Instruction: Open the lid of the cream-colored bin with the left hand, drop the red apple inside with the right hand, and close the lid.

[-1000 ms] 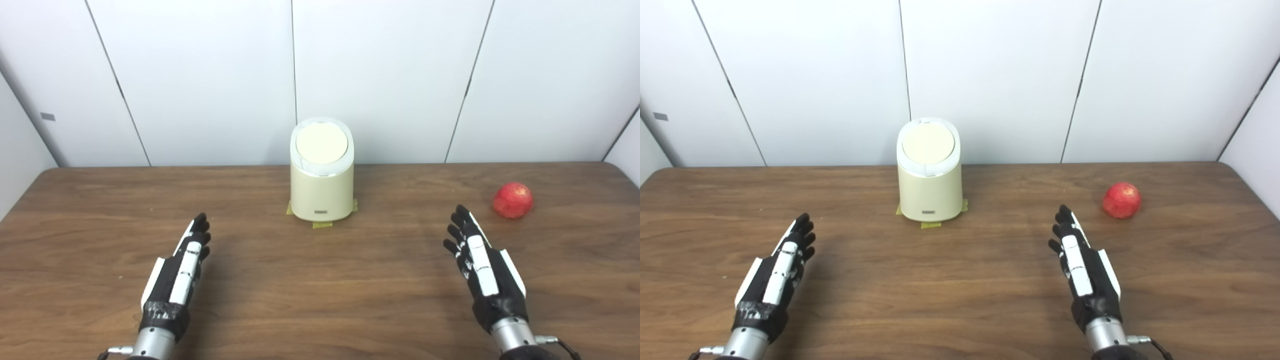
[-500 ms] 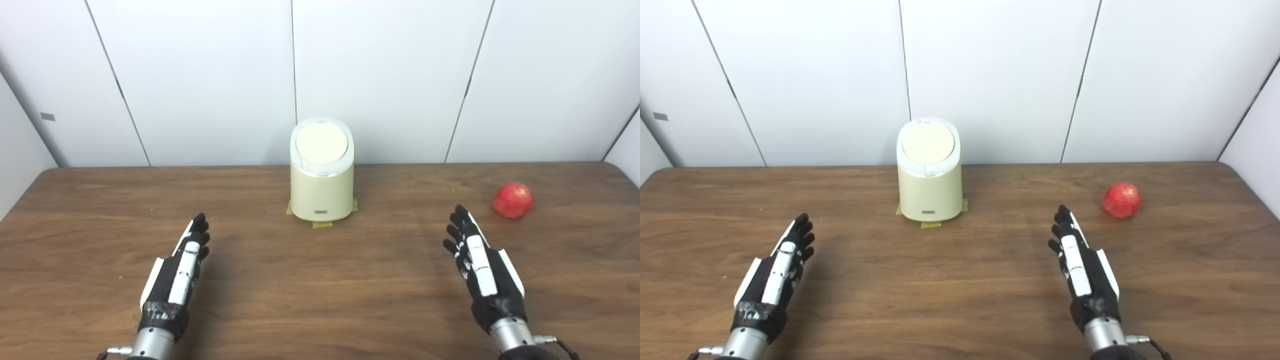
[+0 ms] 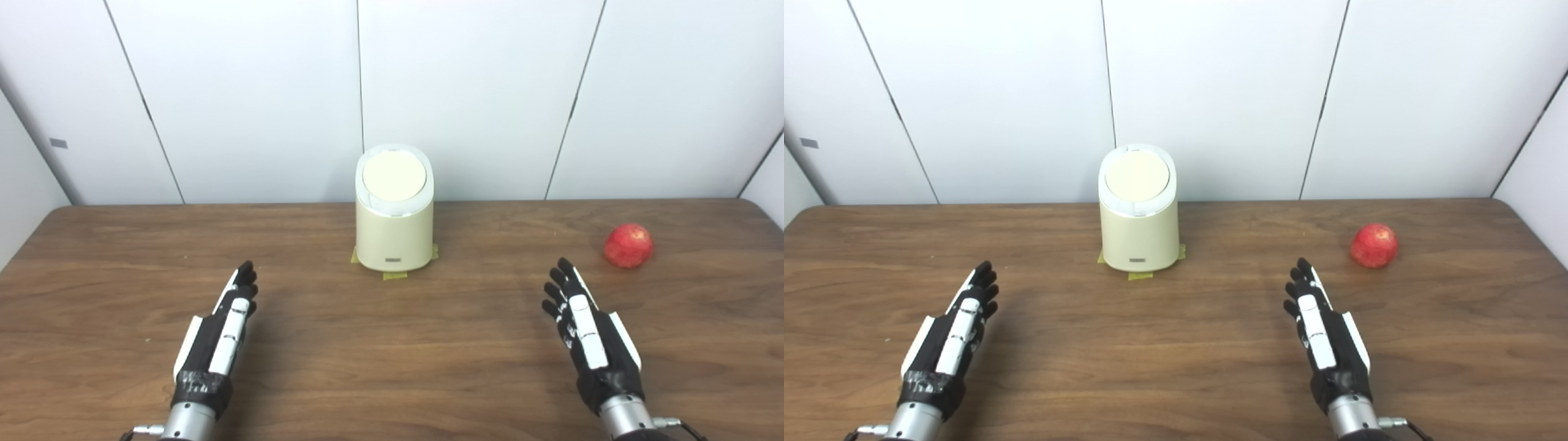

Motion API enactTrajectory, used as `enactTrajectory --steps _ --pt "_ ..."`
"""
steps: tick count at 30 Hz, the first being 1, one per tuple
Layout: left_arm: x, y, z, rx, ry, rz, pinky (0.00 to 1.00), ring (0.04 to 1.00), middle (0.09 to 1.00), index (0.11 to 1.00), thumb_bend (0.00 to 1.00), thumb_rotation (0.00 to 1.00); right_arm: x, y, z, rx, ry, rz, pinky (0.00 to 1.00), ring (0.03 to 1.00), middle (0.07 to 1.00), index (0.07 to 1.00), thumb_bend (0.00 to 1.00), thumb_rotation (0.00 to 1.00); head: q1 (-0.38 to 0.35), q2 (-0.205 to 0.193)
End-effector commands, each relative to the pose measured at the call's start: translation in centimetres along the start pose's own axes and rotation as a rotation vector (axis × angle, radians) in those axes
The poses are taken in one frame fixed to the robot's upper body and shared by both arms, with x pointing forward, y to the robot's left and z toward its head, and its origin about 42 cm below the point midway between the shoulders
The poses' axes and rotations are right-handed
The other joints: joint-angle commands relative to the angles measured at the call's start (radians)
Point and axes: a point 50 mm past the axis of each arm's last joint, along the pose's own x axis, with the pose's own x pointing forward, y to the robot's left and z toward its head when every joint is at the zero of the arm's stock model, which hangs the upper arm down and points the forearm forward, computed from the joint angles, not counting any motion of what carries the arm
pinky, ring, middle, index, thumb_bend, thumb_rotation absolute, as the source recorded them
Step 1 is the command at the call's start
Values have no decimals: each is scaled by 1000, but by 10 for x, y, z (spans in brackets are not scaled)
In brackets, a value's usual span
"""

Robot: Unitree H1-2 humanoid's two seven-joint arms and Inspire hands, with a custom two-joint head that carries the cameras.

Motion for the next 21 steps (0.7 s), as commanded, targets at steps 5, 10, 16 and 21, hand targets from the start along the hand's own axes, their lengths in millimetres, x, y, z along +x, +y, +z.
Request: enactTrajectory --steps 5,10,16,21 --pt "17 1 35 217 -79 -20 999 998 982 1000 619 830 -4 3 5 16 -71 5 928 966 962 983 496 944 -13 -17" --pt "44 2 75 310 -140 -47 978 980 975 989 744 658 -8 4 2 12 -72 17 941 973 968 992 491 963 -21 -35" --pt "83 -3 125 383 -226 -96 882 938 971 992 789 510 -10 6 3 -5 -73 25 942 968 962 989 491 989 -24 -41" --pt "114 -15 157 373 -281 -145 909 956 985 1000 836 377 -8 7 2 -29 -65 30 937 970 959 989 497 1000 -20 -45"
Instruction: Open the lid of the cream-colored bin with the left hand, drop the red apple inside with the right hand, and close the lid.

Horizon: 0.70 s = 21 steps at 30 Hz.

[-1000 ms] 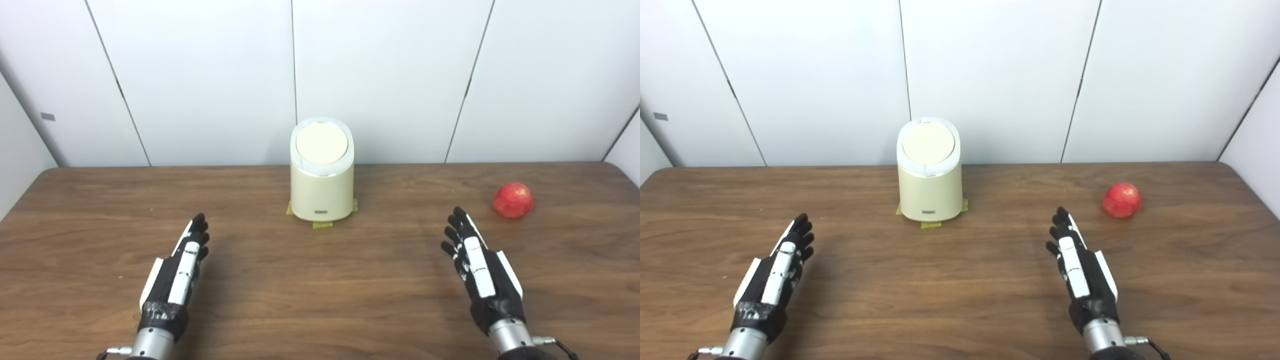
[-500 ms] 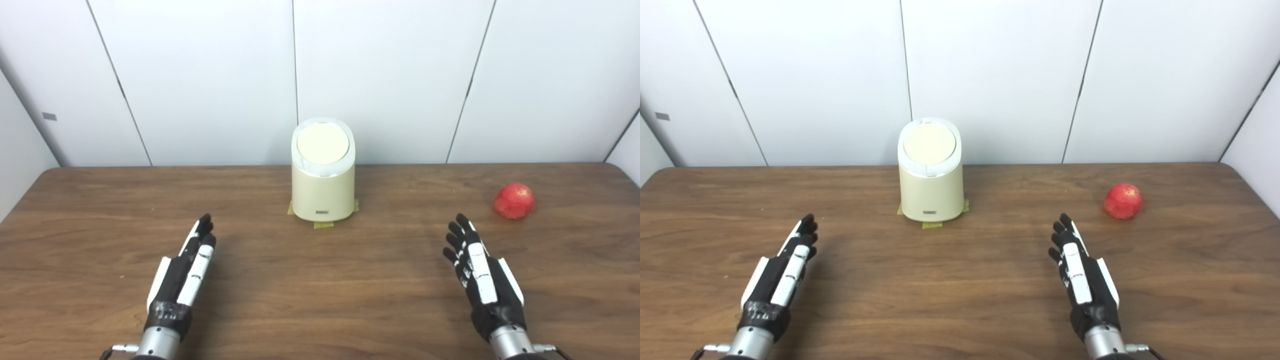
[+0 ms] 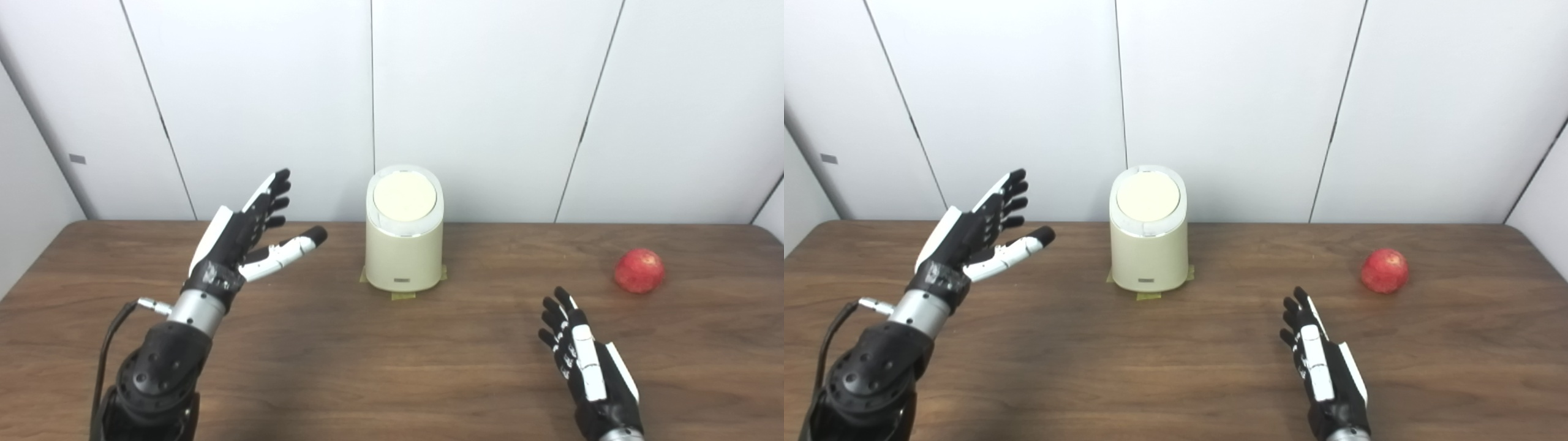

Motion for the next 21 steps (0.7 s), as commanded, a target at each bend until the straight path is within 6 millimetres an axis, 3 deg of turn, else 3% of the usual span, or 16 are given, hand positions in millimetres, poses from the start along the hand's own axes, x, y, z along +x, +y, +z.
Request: enactTrajectory --steps 1,5,11,21 --pt "24 5 21 21 -58 4 911 956 985 1000 856 343 -1 1 10 -18 -66 14 939 973 960 988 490 1000 2 -1" --pt "51 2 35 68 -77 -29 903 949 982 1000 901 255 0 3 10 -22 -65 13 935 973 954 982 488 1000 1 -4" --pt "86 -6 57 175 -105 -59 876 916 953 981 941 199 0 3 11 -10 -77 13 941 976 960 990 486 1000 -2 -8" --pt "130 -18 79 341 -80 -116 803 928 969 986 950 250 -4 2 27 31 -125 19 964 983 971 999 524 973 -3 -10"
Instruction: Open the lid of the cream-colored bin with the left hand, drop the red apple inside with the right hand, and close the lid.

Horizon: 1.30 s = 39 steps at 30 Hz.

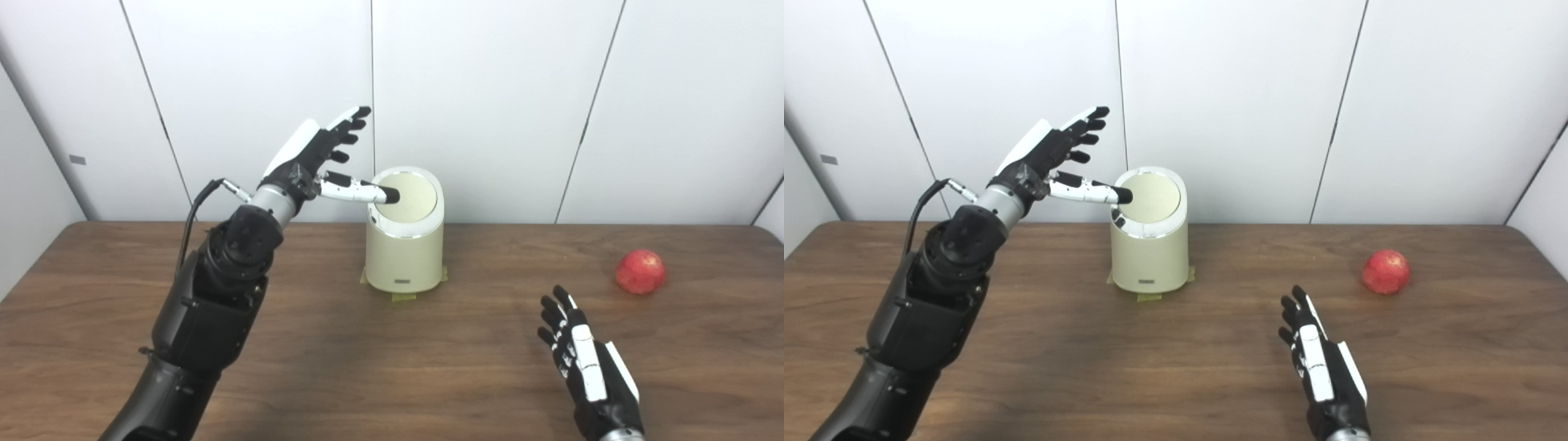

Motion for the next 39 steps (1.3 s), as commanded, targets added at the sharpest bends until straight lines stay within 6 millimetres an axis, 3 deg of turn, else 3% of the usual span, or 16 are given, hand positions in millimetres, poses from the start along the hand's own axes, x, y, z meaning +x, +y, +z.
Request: enactTrajectory --steps 1,12,16,23,26,34,39 --pt "13 24 27 63 -56 61 802 929 969 981 953 244 -1 1 15 0 -84 6 963 978 969 998 535 969 1 0" --pt "29 15 25 120 -52 48 725 896 949 948 959 168 14 7 27 -28 -122 -10 932 972 962 979 578 983 2 -30" --pt "35 9 24 202 -53 23 777 914 938 926 930 185 19 10 30 -23 -133 -12 924 965 954 978 597 988 3 -32" --pt "47 -3 22 317 -50 -11 786 918 917 922 925 187 24 16 26 31 -144 -11 923 967 958 974 596 956 13 -56" --pt "54 -10 22 347 -51 -19 845 933 921 918 925 176 27 17 23 44 -139 2 941 980 968 979 609 954 18 -62" --pt "69 -20 23 359 -73 -26 787 905 908 907 917 122 30 16 19 58 -138 -6 954 981 969 980 630 946 23 -60" --pt "74 -16 27 342 -71 -9 783 905 929 920 893 133 31 15 17 43 -140 -12 943 976 964 980 631 961 25 -55"
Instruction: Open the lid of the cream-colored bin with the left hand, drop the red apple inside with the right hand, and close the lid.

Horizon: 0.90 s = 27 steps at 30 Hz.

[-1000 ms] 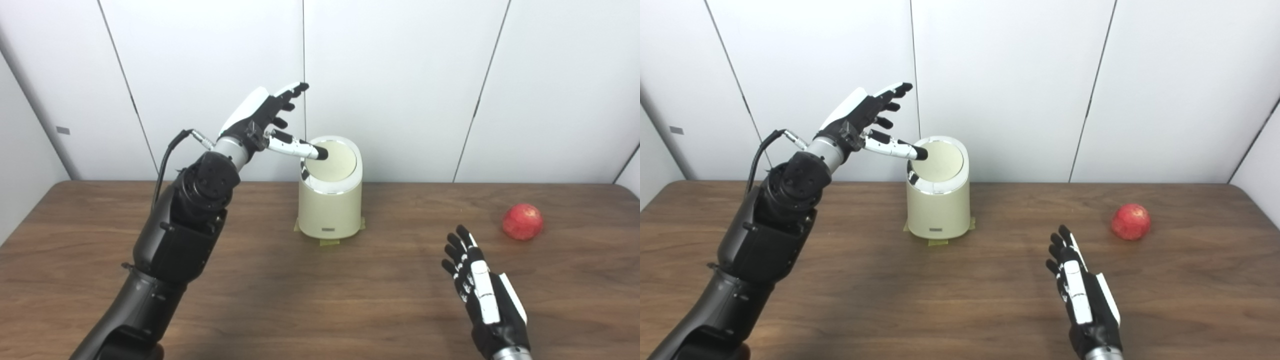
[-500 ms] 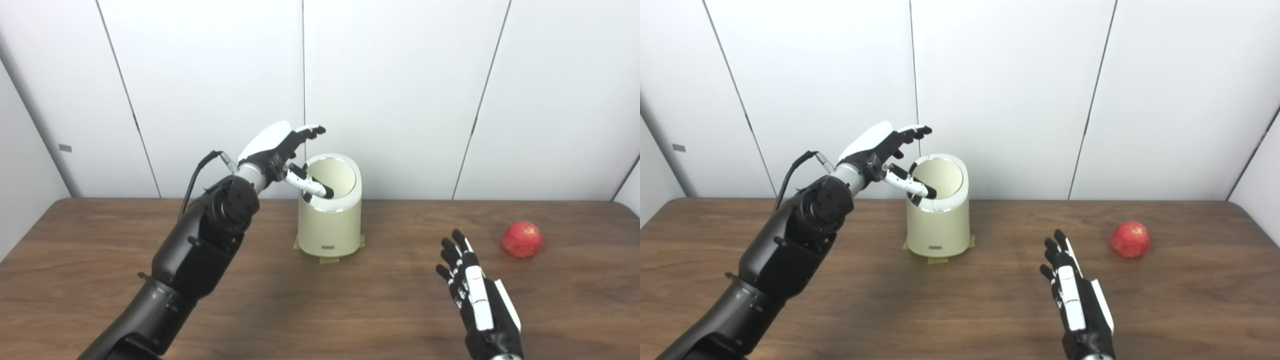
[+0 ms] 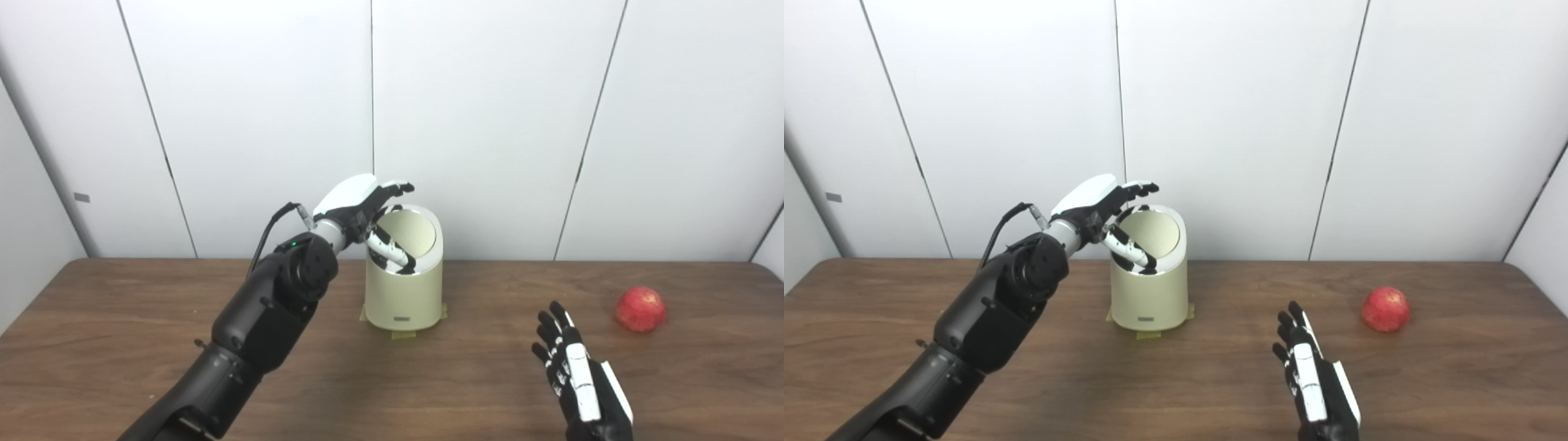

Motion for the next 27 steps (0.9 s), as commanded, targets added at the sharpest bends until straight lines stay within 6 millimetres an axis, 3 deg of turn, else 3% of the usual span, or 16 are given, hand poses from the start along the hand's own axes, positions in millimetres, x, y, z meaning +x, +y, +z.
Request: enactTrajectory --steps 1,13,16,27 --pt "10 41 24 32 -59 110 782 904 935 922 890 136 10 3 16 -3 -102 13 943 977 964 981 629 966 0 1" --pt "20 68 29 -5 -48 138 788 899 926 921 872 145 13 1 15 4 -99 7 944 976 964 976 633 981 4 18" --pt "20 72 33 12 -45 141 805 905 925 921 863 147 13 -1 17 -6 -98 5 942 974 963 974 634 989 11 40" --pt "24 56 35 164 -62 114 761 892 917 909 921 112 14 -4 17 -41 -84 19 921 973 964 974 631 993 24 48"
